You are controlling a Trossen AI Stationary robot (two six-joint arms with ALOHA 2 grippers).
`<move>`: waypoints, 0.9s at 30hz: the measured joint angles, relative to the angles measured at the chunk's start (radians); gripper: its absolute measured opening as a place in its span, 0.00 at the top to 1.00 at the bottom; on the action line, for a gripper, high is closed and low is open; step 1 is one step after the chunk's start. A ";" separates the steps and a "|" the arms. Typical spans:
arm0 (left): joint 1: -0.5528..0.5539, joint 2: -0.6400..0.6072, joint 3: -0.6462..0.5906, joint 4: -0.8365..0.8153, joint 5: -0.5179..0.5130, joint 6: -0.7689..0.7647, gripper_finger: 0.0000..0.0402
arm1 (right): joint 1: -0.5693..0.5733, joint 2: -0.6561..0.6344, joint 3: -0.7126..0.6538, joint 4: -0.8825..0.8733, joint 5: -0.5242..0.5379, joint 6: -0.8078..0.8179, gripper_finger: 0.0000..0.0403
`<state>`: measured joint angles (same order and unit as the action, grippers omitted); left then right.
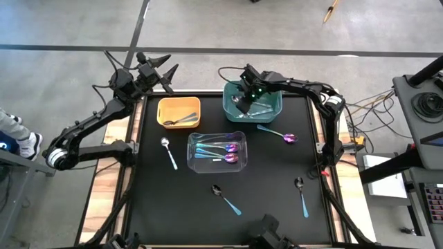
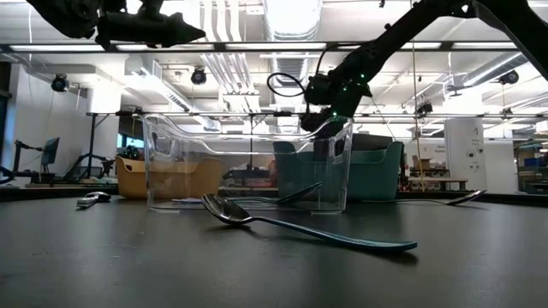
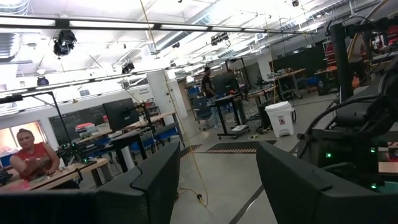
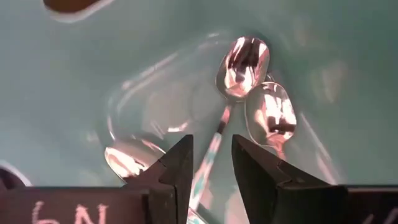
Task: Sort silverware by color (type)
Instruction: Adjust the blue patterned spoons in the green bin
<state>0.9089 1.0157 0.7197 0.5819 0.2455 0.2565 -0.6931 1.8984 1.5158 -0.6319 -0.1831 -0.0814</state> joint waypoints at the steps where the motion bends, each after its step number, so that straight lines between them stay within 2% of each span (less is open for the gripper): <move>1: 0.000 0.000 0.000 0.000 0.000 0.000 0.52 | 0.002 0.000 0.000 0.003 0.000 0.028 0.76; 6: 0.000 0.000 0.000 0.000 0.000 0.015 0.52 | 0.022 0.000 0.000 0.010 0.013 0.083 0.77; 12: 0.000 -0.003 0.000 -0.001 0.000 0.022 0.52 | 0.066 0.022 0.000 -0.015 0.204 0.112 0.76; 27: 0.000 -0.064 0.000 -0.053 0.000 0.023 0.52 | 0.069 0.053 -0.002 -0.006 0.176 0.205 0.67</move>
<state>0.9088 0.9519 0.7193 0.5293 0.2451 0.2790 -0.6239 1.9519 1.5143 -0.6376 -0.0071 0.1232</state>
